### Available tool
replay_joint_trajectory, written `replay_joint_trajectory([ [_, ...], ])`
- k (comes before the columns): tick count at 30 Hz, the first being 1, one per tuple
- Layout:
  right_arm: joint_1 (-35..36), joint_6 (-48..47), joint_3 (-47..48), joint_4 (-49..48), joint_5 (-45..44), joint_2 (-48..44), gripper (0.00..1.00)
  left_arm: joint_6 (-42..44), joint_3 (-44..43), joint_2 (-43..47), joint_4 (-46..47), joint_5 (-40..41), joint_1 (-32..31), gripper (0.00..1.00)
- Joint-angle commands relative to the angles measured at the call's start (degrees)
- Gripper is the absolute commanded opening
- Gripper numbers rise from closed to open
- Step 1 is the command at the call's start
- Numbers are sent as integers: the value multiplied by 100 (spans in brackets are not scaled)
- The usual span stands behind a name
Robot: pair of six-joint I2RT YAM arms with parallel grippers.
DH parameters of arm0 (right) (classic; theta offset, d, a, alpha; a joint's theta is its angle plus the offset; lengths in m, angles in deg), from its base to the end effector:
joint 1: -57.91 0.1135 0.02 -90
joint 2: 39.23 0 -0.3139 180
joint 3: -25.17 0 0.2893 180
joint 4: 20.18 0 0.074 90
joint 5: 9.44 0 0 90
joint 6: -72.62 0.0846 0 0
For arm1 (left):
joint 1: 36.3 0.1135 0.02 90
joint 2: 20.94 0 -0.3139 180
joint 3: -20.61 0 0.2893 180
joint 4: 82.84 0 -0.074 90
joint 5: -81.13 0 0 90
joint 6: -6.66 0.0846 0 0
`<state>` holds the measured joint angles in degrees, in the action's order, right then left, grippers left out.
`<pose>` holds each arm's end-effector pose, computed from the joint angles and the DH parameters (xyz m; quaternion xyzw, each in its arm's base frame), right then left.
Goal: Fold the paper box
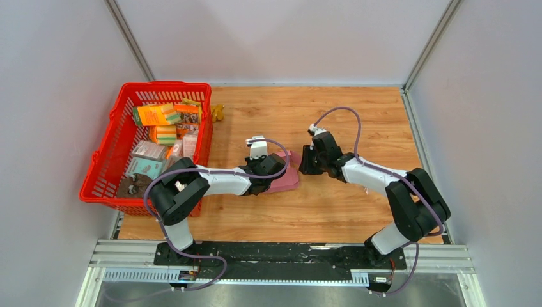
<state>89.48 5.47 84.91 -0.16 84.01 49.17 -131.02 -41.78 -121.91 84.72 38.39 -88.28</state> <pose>0.3123 0.1979 0.1695 -0.0817 0.9318 0.1863 0.3008 0.2883 -0.2678 0.1391 -0.1012 0.8681 0.0102 0.4859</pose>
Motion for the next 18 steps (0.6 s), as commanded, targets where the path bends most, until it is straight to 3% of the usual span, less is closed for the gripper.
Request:
replay_joint_trajectory([
  [1,24,448,-215,-296,253,-113,31,-110,-21,-134,-85,-139,31,0],
  [9,33,308,-268,-533,210,-95,38,-110,-30,-142,-76,-156,31,0],
  [18,147,-184,259,-454,-282,661,48,-110,-30,-142,-67,-147,31,0],
])
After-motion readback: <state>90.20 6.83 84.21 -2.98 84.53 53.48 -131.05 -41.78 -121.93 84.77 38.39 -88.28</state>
